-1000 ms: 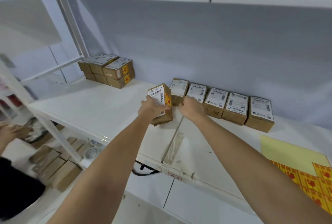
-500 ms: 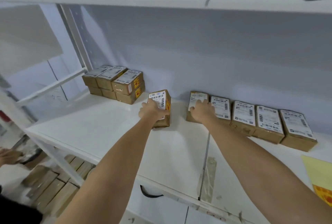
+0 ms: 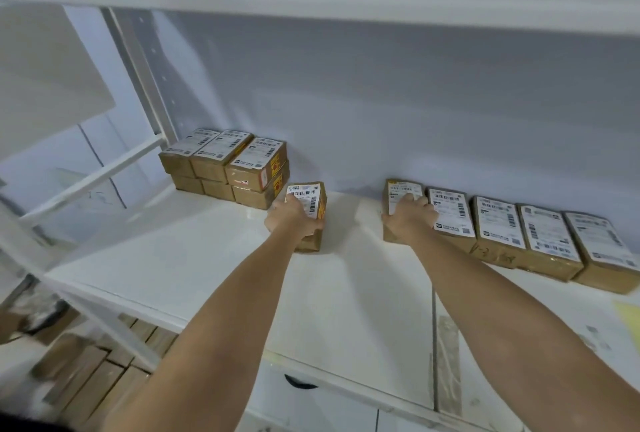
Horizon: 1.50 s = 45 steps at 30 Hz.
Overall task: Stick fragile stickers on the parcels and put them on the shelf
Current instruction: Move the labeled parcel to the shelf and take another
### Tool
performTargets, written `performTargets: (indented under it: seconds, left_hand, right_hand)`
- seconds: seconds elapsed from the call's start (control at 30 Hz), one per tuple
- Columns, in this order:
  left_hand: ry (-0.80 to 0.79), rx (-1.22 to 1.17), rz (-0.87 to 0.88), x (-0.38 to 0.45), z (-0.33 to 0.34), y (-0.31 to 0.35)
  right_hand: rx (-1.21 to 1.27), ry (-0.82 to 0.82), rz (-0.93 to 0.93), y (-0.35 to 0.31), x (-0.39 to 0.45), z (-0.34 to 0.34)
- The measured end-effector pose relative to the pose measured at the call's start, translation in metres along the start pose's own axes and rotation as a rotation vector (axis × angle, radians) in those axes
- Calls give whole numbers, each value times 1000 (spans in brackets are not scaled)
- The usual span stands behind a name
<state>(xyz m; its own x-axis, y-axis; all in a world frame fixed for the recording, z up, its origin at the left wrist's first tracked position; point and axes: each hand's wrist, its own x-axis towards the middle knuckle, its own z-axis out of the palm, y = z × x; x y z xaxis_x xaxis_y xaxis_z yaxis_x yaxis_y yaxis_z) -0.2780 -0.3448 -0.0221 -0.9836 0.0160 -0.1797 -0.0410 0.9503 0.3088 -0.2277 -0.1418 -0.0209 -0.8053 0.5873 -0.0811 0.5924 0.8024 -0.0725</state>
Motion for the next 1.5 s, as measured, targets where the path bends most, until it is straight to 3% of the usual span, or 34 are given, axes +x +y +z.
performTargets:
  seconds: [0.4, 0.47, 0.63, 0.9, 1.5]
  left_hand:
    - [161, 163, 60, 2, 12, -18]
    - [246, 192, 150, -2, 16, -25]
    - [448, 297, 559, -19, 33, -60]
    - [257, 309, 582, -21, 39, -78]
    - [146, 360, 705, 65, 18, -70]
  right_hand:
    - [14, 37, -63, -11, 2, -3]
    - [15, 19, -77, -12, 5, -2]
    - [43, -10, -44, -6, 12, 7]
    - [86, 46, -60, -7, 11, 12]
    - [165, 120, 107, -47, -22, 8]
